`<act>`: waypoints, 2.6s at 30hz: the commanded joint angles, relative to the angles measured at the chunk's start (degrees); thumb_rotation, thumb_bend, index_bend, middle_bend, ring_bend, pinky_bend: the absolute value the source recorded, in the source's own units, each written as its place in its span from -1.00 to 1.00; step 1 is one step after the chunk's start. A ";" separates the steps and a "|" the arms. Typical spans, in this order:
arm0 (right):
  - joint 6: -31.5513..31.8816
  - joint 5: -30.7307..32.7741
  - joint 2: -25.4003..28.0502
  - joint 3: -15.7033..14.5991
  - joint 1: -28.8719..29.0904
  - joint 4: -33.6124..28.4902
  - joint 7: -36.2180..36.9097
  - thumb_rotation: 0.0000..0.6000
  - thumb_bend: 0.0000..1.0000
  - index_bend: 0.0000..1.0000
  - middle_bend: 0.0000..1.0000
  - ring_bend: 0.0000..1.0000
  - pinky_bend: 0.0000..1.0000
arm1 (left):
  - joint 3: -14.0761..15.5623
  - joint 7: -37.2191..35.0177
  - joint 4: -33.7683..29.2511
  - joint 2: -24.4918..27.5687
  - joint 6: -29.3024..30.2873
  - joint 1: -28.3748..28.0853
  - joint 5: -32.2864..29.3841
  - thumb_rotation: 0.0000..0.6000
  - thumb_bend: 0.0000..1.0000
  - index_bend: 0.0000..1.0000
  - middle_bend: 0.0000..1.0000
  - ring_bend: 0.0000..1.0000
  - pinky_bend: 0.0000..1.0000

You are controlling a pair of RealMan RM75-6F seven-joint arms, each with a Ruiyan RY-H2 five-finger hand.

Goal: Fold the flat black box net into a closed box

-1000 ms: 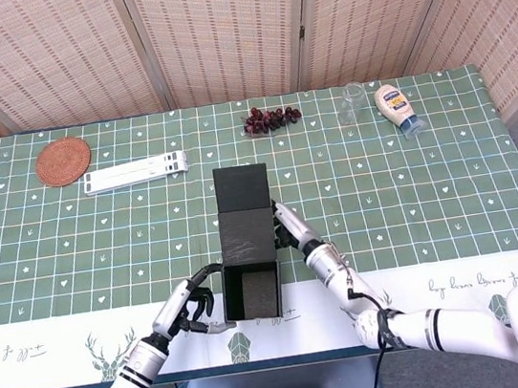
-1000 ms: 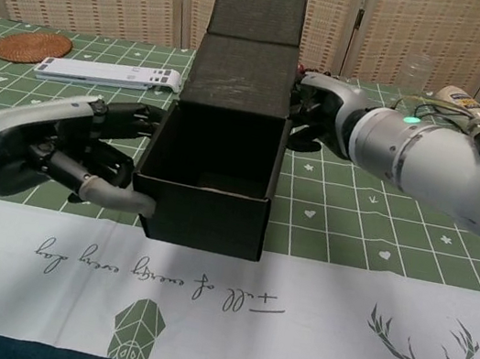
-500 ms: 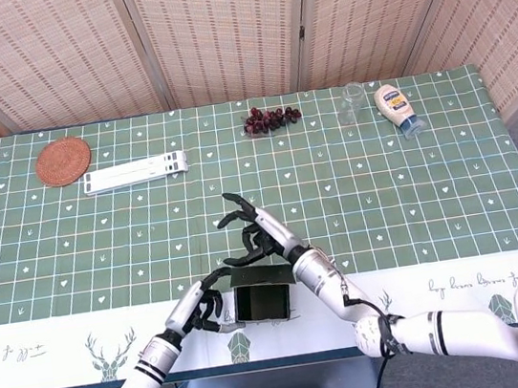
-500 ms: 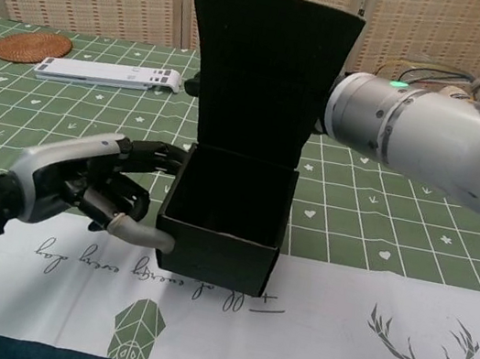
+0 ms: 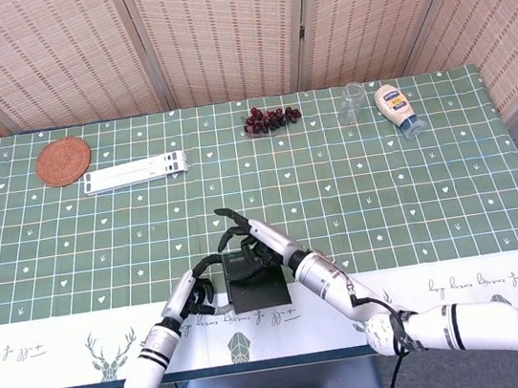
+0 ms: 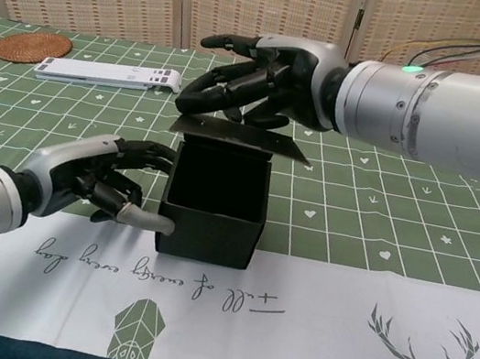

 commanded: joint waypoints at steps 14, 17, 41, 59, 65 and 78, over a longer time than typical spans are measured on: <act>12.40 -6.28 -2.23 -10.01 5.96 3.94 -24.05 1.00 -1.00 -0.66 -0.24 0.48 1.00 | -3.53 6.30 -2.85 0.24 1.00 1.92 -8.60 1.00 -0.72 -1.00 -0.95 0.32 0.70; 13.92 -7.12 -3.88 -10.63 6.17 4.97 -26.24 1.00 -1.00 -0.66 -0.25 0.48 1.00 | -3.35 5.36 -3.81 1.54 -0.29 2.17 -8.02 1.00 -0.71 -1.00 -1.00 0.26 0.70; 21.40 -13.81 -12.07 -14.54 4.55 11.80 -36.77 1.00 -0.80 -0.56 -0.28 0.49 1.00 | -2.41 4.43 -2.41 14.89 2.34 5.95 -0.45 1.00 -0.71 -1.00 -1.00 0.18 0.70; 23.52 -29.12 -18.77 -17.85 2.75 26.88 -33.70 1.00 -0.33 -0.37 -0.26 0.51 1.00 | -5.17 -5.29 -0.43 22.10 5.15 8.76 1.42 1.00 -0.72 -1.00 -1.00 0.16 0.70; 24.54 -32.74 -18.76 -17.97 1.70 28.31 -32.11 1.00 -0.32 -0.35 -0.25 0.51 1.00 | -5.32 -6.31 -1.41 23.36 5.61 9.02 2.08 1.00 -0.71 -1.00 -1.00 0.16 0.70; 33.01 -37.80 2.50 -21.70 -8.73 8.02 -30.21 1.00 -0.31 -0.41 -0.34 0.08 0.82 | -1.61 3.79 -2.19 26.30 13.44 11.14 9.62 1.00 -0.72 -1.00 -1.00 -0.24 0.44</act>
